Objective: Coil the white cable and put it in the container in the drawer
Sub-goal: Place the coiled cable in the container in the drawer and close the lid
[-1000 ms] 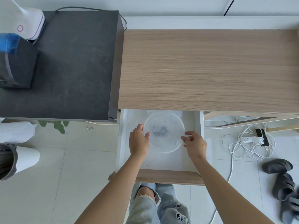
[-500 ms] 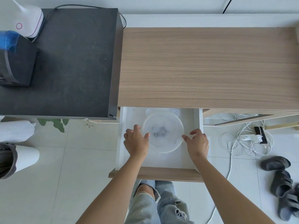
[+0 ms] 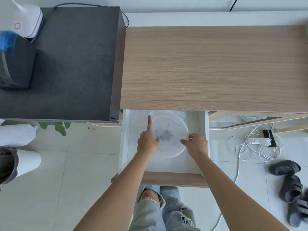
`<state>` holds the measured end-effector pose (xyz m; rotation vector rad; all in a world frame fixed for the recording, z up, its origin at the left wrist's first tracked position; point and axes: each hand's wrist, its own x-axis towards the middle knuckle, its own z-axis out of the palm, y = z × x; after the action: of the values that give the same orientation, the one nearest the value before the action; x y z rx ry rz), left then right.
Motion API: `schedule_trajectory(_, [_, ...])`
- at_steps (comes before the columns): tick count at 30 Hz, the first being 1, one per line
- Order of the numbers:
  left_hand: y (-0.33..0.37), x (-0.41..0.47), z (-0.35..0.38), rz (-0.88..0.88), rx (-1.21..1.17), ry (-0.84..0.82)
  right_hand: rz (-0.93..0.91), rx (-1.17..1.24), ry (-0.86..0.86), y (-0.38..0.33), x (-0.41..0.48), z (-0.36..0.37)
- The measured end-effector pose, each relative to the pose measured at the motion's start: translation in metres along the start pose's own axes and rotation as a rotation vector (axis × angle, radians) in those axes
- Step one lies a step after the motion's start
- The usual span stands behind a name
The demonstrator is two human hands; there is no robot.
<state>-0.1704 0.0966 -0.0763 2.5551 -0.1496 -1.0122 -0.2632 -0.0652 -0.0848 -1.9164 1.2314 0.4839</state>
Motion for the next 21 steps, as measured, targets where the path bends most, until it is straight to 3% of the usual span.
schedule_trajectory(3, [0.001,0.006,-0.007,0.026,0.078,-0.104,-0.163,-0.089,-0.014,0.003,-0.012,0.0])
schedule_trajectory(7, [0.005,0.015,-0.019,-0.014,0.112,-0.221,-0.438,-0.518,-0.095,0.016,-0.021,0.007])
schedule_trajectory(10, [0.008,0.018,-0.021,-0.024,0.092,-0.235,-0.437,-0.672,-0.159,0.02,-0.02,0.011])
schedule_trajectory(14, [0.008,0.022,-0.021,-0.058,0.045,-0.245,-0.475,-0.831,-0.061,0.021,-0.021,0.023])
schedule_trajectory(21, [0.006,0.024,-0.022,-0.105,-0.025,-0.246,-0.537,-0.854,-0.005,0.024,-0.02,0.028])
